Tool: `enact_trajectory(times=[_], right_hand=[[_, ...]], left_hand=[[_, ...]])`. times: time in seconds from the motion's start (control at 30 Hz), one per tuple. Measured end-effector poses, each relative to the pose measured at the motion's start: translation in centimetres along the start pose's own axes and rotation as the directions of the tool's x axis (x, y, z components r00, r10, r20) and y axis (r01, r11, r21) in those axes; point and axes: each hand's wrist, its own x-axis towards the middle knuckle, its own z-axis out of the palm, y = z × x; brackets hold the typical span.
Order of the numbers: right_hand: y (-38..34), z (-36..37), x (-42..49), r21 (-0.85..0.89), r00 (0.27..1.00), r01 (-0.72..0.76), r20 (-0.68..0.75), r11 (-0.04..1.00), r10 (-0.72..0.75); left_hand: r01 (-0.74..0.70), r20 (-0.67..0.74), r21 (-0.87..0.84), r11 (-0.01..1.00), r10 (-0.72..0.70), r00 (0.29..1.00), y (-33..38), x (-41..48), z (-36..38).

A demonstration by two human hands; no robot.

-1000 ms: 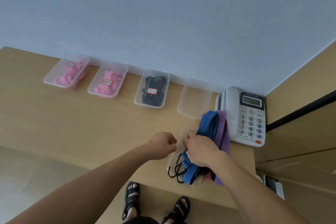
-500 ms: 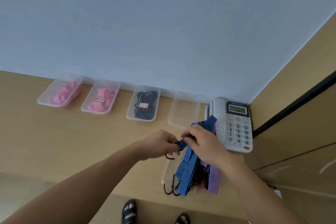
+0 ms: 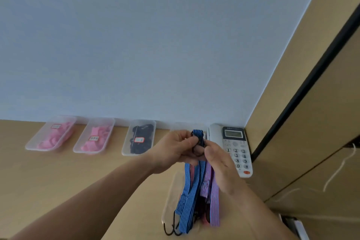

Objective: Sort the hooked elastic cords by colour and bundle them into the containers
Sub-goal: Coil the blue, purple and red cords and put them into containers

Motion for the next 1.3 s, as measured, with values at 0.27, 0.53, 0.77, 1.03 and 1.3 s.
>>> enact_trajectory(times=[0.27,0.53,0.77,1.03,1.3], right_hand=[[0.2,-0.6,-0.8,-0.113,0.991,0.016,-0.129,0.994,-0.03],[-0.8,-0.6,-0.8,-0.021,0.948,0.018,-0.316,1.0,-0.024],[-1.2,0.7,-1.0,0.078,0.942,-0.042,-0.328,0.996,0.065],[-2.5,2.2,-1.0,0.038,0.925,-0.075,-0.372,0.996,0.084],[-2.3,3.9,-0.8,-0.032,0.874,-0.135,-0.474,0.99,0.104]], left_hand=[[-0.008,-0.104,0.608,0.794,0.09,0.99,1.8,0.5,2.5],[-0.035,-0.168,0.492,0.87,0.134,0.977,1.6,0.6,2.3],[-0.103,0.041,0.247,0.963,0.095,0.995,1.5,0.1,0.9],[-0.095,0.109,0.245,0.965,0.07,0.992,2.5,0.5,-1.0],[-0.177,0.171,0.381,0.907,0.119,0.978,3.1,0.6,-2.3]])
